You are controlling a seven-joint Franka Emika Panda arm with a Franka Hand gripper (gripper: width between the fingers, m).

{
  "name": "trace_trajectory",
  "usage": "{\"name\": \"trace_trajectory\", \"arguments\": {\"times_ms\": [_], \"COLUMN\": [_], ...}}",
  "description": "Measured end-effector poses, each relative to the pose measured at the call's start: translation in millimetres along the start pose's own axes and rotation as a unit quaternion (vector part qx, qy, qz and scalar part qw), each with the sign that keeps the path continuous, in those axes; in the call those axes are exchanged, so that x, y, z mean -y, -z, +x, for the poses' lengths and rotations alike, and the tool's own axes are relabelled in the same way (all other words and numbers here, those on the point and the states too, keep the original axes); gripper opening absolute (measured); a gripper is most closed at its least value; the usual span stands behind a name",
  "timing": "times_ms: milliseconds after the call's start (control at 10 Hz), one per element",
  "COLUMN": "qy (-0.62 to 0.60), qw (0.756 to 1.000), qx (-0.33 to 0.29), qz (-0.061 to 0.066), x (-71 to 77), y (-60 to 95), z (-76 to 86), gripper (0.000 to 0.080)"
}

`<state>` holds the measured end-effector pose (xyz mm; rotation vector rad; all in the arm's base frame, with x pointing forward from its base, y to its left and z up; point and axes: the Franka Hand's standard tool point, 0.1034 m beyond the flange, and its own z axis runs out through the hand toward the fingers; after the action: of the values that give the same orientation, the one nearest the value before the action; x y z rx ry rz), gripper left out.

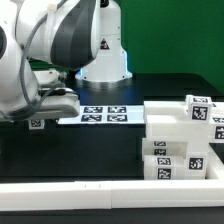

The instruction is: Assemble chair

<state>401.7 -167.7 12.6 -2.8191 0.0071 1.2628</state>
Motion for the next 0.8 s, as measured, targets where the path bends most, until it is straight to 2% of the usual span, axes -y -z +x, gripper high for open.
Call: {"name": "trace_trajectory", "arguments": {"times_ms": [100,300,400,600,700,800], "qy": [-0.021,-0.023,-0.023,-0.023,-0.022,-0.021], "qw": [0.999,0.998,0.998,0.998,0.998,0.998], "qx": [0.041,0.054,0.055,0.056,0.06,0.065], "qz": [0.001,0.003,0.002,0.002,0.002,0.002], "x": [4.2,2.3,3.0,3.1,3.6,5.0], "y": [-7.7,-7.8,-8.5,-8.9,-12.3,-17.0], "z": [-10.1,-9.2,-8.9,-8.8,-11.4,-15.2], "gripper": [0.0649,0.0649,0.0622,0.034,0.0281,0.0281]}}
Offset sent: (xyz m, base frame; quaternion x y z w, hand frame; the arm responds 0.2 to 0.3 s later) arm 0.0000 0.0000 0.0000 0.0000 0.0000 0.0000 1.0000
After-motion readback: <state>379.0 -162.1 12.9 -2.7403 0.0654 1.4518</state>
